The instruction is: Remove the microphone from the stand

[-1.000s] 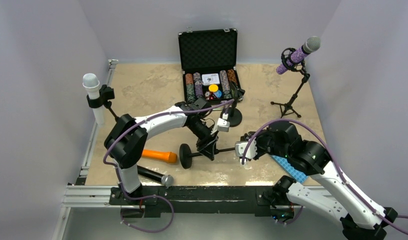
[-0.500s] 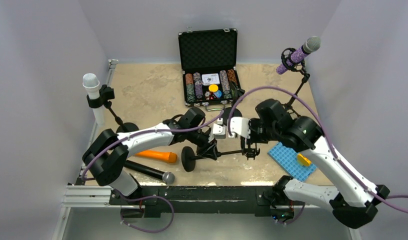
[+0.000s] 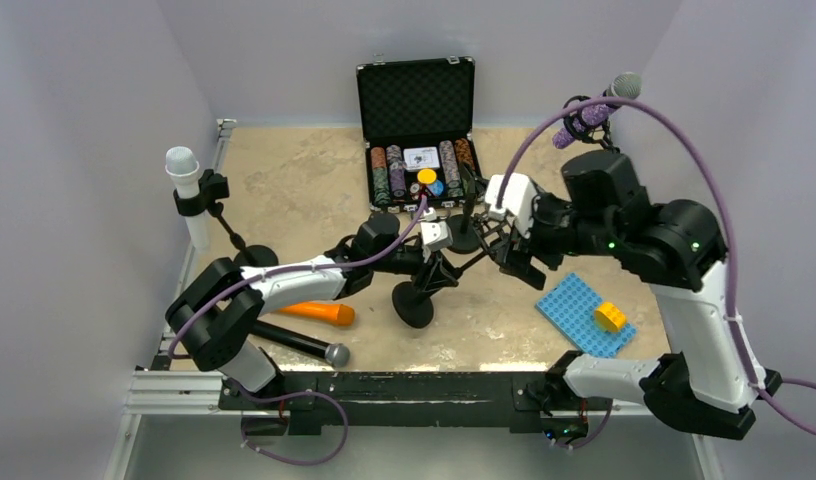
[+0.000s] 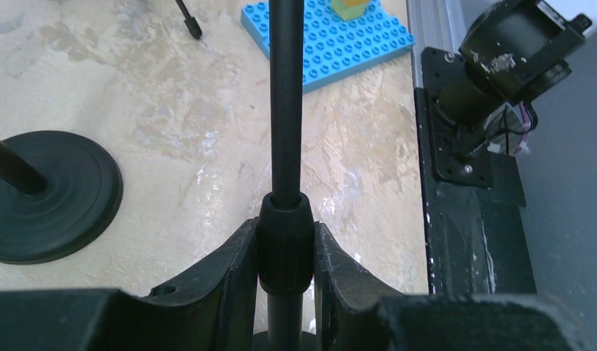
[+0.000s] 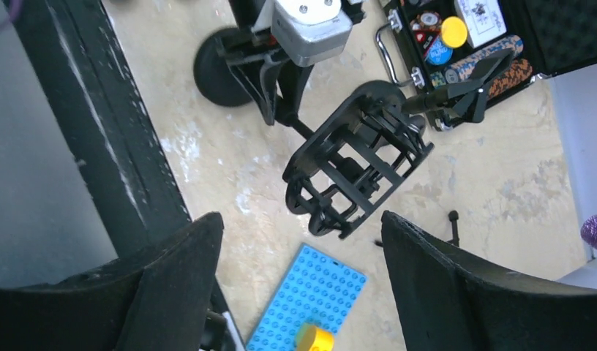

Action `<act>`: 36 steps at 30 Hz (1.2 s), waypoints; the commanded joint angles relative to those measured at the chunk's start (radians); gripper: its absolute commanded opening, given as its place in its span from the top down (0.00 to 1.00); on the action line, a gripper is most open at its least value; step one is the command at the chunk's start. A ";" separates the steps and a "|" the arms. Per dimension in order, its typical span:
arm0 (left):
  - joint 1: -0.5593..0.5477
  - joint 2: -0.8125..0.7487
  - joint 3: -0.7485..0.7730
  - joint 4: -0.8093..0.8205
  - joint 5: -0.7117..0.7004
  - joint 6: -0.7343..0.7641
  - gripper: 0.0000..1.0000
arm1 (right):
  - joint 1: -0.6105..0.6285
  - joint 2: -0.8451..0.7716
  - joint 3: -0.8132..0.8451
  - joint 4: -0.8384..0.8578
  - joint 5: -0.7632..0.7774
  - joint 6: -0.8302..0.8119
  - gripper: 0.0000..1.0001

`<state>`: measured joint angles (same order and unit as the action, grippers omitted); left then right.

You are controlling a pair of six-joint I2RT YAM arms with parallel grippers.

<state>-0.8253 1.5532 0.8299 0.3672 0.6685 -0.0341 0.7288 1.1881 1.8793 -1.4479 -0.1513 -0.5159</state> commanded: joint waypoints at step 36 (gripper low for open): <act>0.002 0.003 -0.172 0.569 -0.153 0.024 1.00 | -0.133 0.222 -0.102 -0.014 -0.284 0.059 0.65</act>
<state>-0.8265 1.5677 0.6434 0.7811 0.5598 -0.0216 0.4671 1.4044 1.7905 -1.4422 -0.4313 -0.3885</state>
